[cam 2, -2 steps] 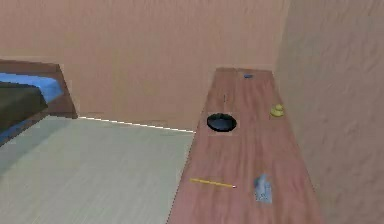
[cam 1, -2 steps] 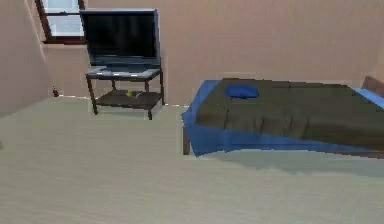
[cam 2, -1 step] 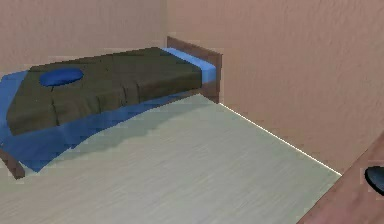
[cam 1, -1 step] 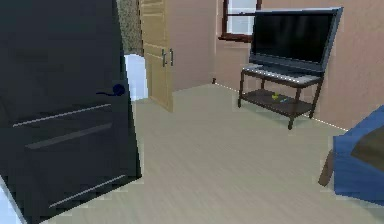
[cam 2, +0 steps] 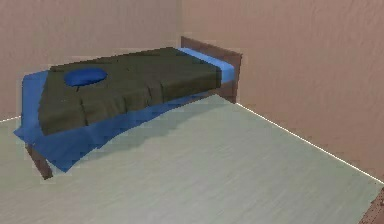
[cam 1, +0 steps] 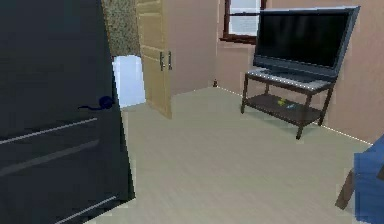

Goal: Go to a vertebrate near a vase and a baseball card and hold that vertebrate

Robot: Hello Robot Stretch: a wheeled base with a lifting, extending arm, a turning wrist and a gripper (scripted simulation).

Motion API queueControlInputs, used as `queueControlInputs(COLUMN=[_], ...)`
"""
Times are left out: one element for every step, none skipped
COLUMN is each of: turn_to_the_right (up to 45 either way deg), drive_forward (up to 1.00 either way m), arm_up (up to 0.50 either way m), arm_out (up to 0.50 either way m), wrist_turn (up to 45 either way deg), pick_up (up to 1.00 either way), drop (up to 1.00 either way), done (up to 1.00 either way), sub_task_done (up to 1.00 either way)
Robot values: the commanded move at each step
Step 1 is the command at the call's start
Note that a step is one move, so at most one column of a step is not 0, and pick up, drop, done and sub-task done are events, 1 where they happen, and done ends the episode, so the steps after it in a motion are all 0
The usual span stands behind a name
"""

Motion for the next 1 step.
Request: queueControlInputs(turn_to_the_right=[45.0], drive_forward=[0.00], arm_up=[0.00], arm_out=[0.00], wrist_turn=[0.0], pick_up=[0.00], drop=[0.00], done=[0.00], sub_task_done=[0.00])
